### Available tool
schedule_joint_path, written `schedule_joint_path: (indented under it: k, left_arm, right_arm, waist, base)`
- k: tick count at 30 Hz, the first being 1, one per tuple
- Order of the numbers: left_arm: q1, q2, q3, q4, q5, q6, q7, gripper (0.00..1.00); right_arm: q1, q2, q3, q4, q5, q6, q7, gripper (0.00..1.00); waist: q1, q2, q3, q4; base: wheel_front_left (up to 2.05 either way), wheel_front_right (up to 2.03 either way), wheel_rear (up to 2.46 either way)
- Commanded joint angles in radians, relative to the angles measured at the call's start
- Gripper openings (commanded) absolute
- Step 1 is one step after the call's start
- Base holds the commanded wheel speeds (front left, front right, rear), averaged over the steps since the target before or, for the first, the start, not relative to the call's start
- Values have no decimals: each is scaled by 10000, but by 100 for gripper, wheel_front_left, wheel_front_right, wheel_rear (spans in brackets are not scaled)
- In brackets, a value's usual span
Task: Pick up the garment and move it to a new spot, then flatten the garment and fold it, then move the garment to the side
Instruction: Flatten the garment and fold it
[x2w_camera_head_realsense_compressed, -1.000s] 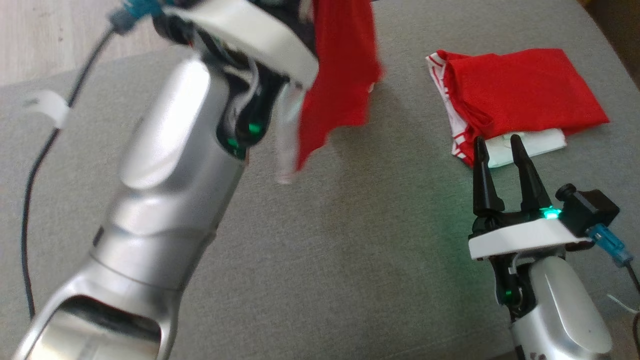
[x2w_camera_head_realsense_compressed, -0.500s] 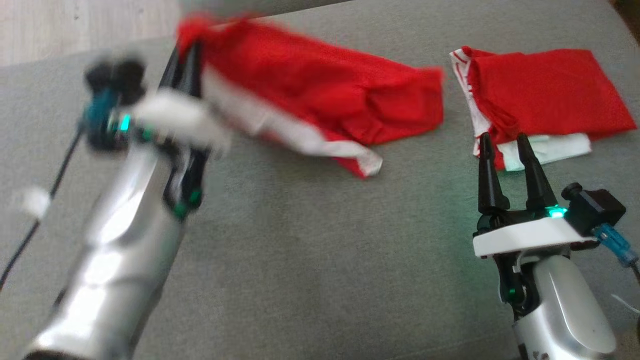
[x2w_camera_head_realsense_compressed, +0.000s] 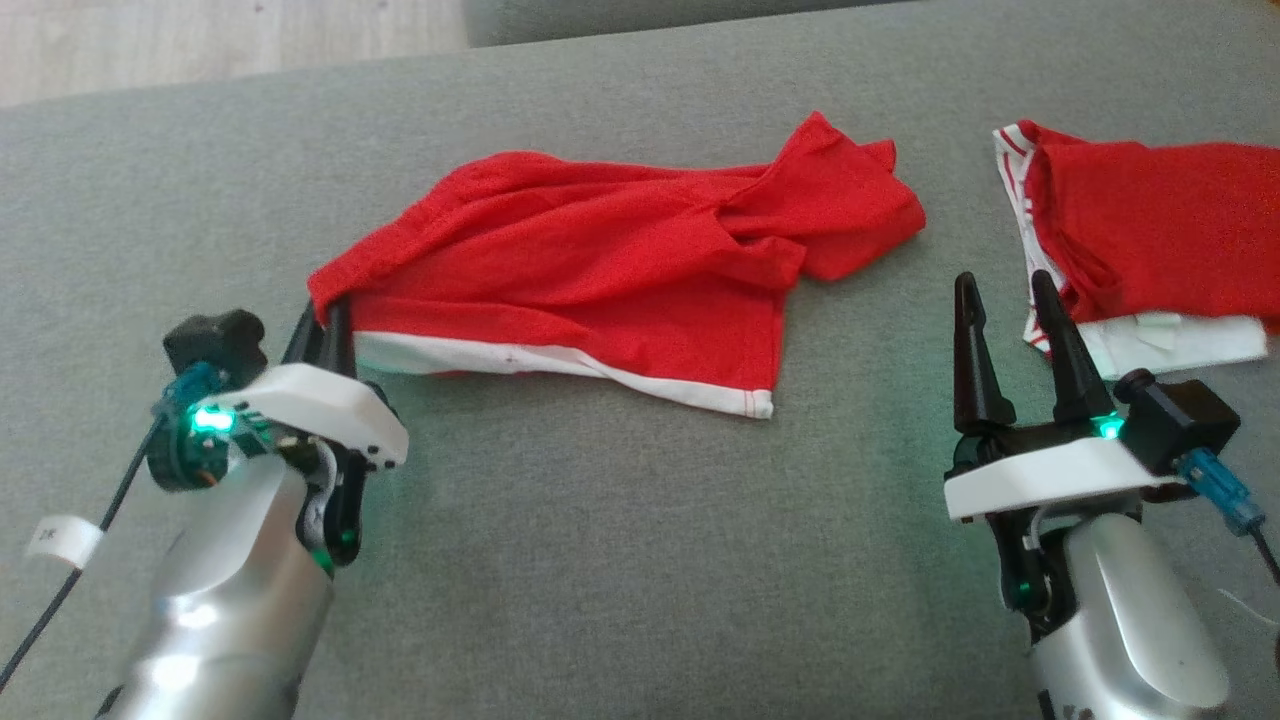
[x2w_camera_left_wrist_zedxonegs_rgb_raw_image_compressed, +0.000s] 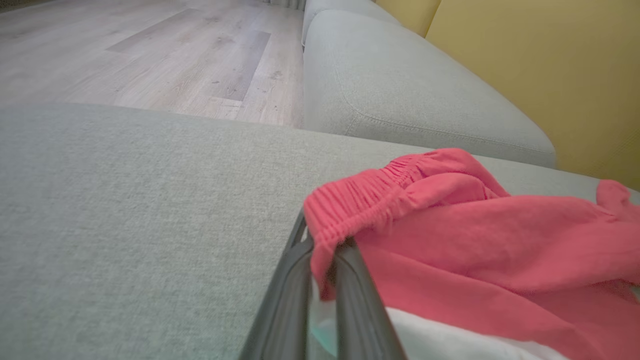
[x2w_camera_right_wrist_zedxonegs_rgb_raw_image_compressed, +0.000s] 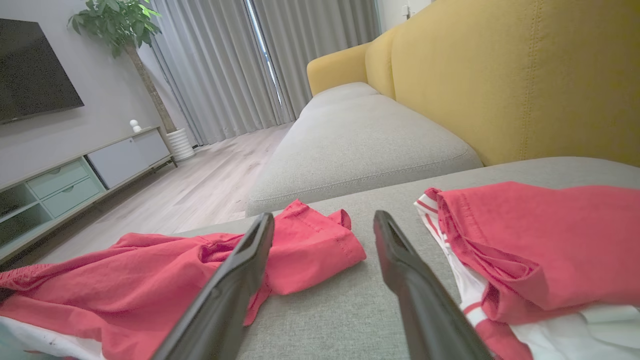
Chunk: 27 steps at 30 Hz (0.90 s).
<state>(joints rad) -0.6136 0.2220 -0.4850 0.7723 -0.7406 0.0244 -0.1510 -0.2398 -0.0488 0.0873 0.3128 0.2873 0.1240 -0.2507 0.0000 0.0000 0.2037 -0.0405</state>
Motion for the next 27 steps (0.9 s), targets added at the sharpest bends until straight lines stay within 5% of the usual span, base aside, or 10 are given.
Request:
schedule_joint_path:
  k: [1, 3, 11, 19, 27]
  left_arm:
    - [-242, 251, 309, -121, -13, -43, -50, 4]
    - [-270, 211, 233, 43, 20, -101, -73, 100]
    - [-289, 316, 408, 35, 184, -90, -854, 100]
    - [1271, 756, 1596, -2682, 1312, 333, -1102, 100]
    - [3863, -79, 2695, -5106, 3140, 611, -1106, 100]
  right_arm:
    - [-202, -14, 208, -248, -98, 67, -111, 100]
    - [-191, -14, 231, -218, -150, 67, -111, 100]
    - [-91, -14, 284, -173, -198, 67, -111, 100]
    - [280, -14, 253, -236, -241, 67, -111, 100]
    - [547, -14, 240, -194, -373, 67, -111, 100]
  waist:
    - [0, 0, -81, 108]
    - [0, 0, -117, 179]
    - [0, 0, -278, 289]
    - [0, 0, -455, 484]
    - [0, 0, -617, 770]
  base:
    - [0, 0, 0]
    - [0, 0, 0]
    - [0, 0, 0]
    - [0, 0, 0]
    - [0, 0, 0]
